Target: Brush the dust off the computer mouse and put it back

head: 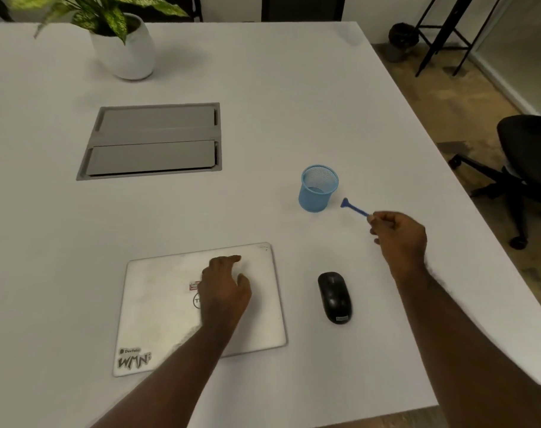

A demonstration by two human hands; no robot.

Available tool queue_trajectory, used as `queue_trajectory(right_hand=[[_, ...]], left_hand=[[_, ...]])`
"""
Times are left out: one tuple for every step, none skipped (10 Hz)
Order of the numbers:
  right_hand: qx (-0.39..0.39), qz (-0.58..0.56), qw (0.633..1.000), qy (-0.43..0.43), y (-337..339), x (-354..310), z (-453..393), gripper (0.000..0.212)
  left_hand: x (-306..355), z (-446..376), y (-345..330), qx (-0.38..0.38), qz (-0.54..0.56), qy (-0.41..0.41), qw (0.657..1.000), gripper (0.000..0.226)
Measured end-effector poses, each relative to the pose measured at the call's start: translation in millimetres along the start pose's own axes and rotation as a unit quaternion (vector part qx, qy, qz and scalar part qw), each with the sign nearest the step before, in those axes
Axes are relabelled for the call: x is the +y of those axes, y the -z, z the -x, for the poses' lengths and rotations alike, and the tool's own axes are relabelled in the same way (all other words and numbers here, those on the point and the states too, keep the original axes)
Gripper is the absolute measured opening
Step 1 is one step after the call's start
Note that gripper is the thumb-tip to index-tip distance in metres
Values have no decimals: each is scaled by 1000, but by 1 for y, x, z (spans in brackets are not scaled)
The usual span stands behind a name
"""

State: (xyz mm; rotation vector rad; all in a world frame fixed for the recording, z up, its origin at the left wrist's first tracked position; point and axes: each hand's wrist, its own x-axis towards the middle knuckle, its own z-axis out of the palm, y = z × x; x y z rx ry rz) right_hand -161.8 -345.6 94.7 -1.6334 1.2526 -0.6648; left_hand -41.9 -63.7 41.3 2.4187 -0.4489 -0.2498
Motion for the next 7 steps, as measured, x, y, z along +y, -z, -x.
queue_trajectory(right_hand=[[-1,1,1000,12,-24,-26,-26,6],[-9,17,1000,5,-50,-40,-46,13],[-39,112,992,47,-67,-43,-58,17],[-67,235,963,115,-81,-42,-63,20],[-87,334,925,161,-95,-43,-61,21],[-85,390,901,173,-104,-50,-53,26],[-3,421,881,216,-102,-51,-39,38]], left_hand=[[-27,-8,10,-5,-154,-43,987,57],[-55,-9,9,7,-277,-99,956,58],[-69,-10,9,-13,-298,-100,949,62],[-78,-11,8,-38,-304,-112,945,64],[-87,-11,6,-66,-297,-113,946,65],[-94,-13,6,-61,-290,-120,948,64],[-92,-15,9,-53,-279,-129,950,64]])
